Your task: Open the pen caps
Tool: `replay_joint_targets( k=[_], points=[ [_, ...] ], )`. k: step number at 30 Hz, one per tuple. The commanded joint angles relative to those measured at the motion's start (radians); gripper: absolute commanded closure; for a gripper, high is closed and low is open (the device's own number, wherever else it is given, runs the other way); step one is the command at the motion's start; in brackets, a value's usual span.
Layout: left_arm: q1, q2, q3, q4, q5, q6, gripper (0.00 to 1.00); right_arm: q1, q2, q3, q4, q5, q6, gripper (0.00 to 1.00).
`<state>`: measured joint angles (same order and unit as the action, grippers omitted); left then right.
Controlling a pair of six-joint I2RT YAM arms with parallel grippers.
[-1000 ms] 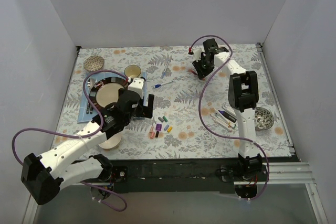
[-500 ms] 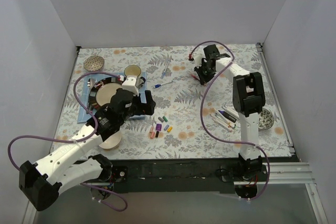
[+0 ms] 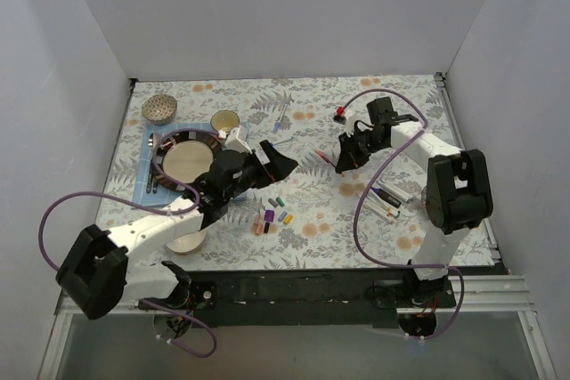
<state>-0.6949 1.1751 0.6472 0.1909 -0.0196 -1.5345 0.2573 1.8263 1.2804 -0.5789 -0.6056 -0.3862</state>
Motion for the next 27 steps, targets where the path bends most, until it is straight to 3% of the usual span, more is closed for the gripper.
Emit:
replay_joint_targets(
  k=[1,5,10,13,14,17,27],
  points=[
    [0.008,0.124,0.005,0.337,0.055,-0.095,0.02,-0.007,-0.117,-0.105,0.066,-0.343,0.017,0.99],
    [0.009,0.228,-0.004,0.507,0.033,-0.124,0.02,-0.013,-0.170,-0.147,0.076,-0.480,-0.008,0.99],
    [0.009,0.316,0.041,0.525,-0.029,-0.128,0.03,-0.015,-0.171,-0.139,0.030,-0.581,-0.043,0.99],
    [0.009,0.353,0.058,0.550,-0.017,-0.131,0.13,-0.013,-0.167,-0.139,0.024,-0.603,-0.048,0.99],
    [0.009,0.368,0.060,0.556,-0.014,-0.133,0.23,-0.013,-0.160,-0.141,0.021,-0.608,-0.049,0.99],
    [0.009,0.377,0.058,0.579,-0.022,-0.136,0.38,-0.013,-0.153,-0.139,0.014,-0.617,-0.051,0.99],
    [0.009,0.388,0.058,0.607,-0.025,-0.142,0.58,-0.013,-0.142,-0.145,0.034,-0.609,-0.034,0.99]
  ],
)
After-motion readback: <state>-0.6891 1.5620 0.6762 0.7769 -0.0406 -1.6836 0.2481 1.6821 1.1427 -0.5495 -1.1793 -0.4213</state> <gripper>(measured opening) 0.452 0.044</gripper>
